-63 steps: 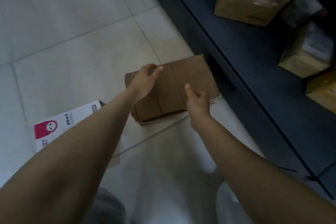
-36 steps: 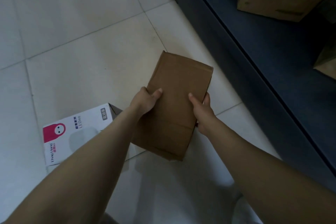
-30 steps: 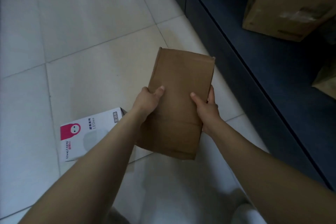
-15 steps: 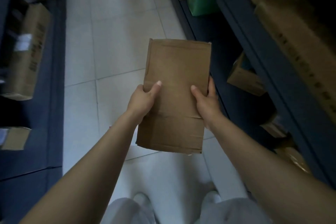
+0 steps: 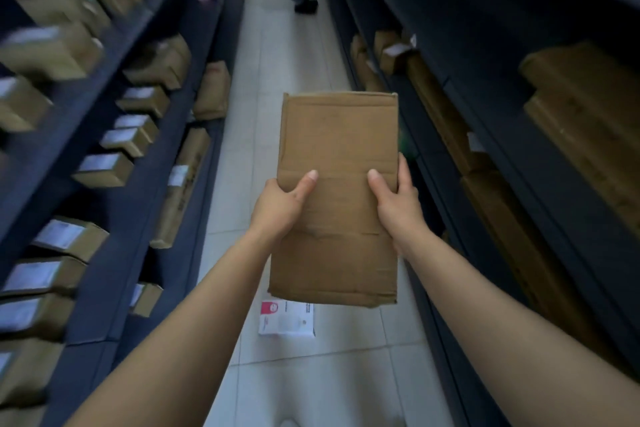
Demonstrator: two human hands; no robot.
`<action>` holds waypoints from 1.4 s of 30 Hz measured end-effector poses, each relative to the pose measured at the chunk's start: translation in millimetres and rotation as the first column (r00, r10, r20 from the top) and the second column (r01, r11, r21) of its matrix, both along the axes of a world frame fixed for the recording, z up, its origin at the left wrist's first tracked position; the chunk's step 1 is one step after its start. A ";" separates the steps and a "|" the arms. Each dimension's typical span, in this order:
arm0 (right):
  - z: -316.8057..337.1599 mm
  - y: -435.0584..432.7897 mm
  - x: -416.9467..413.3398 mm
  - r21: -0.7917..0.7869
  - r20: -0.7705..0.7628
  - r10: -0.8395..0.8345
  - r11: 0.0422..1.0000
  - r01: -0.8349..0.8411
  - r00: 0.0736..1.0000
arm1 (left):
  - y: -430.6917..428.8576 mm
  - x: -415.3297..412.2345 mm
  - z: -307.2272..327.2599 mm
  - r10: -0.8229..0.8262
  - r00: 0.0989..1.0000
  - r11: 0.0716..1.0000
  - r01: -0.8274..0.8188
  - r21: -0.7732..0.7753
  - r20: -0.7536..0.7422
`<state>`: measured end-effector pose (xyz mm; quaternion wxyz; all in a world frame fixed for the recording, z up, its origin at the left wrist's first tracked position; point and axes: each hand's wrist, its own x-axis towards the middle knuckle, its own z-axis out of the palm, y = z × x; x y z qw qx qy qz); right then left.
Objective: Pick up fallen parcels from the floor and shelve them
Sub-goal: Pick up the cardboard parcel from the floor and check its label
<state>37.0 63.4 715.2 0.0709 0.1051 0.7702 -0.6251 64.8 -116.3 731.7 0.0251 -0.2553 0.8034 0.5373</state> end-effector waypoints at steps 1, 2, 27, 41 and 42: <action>19.9 -2.7 -0.2 0.001 -0.020 0.013 1.000 -0.013 1.000 | -1.8 1.9 18.2 0.014 0.999 1.000 -0.014 0.002 -0.029; 38.7 -5.3 0.0 -0.004 -0.044 0.027 1.000 -0.027 0.999 | -3.4 3.9 35.2 0.029 0.998 1.000 -0.029 0.002 -0.058; 183.1 -32.0 15.1 -0.179 -0.227 0.265 0.935 -0.307 0.937 | -28.3 54.1 171.7 0.259 0.869 0.947 -0.314 -0.065 -0.421; 186.4 -53.0 23.9 -0.201 -0.179 0.365 0.895 -0.397 0.914 | -50.8 58.1 184.3 0.288 0.873 0.888 -0.397 -0.231 -0.393; 186.1 -53.5 23.6 -0.203 -0.184 0.366 0.894 -0.400 0.912 | -51.0 58.5 184.0 0.285 0.874 0.884 -0.398 -0.244 -0.394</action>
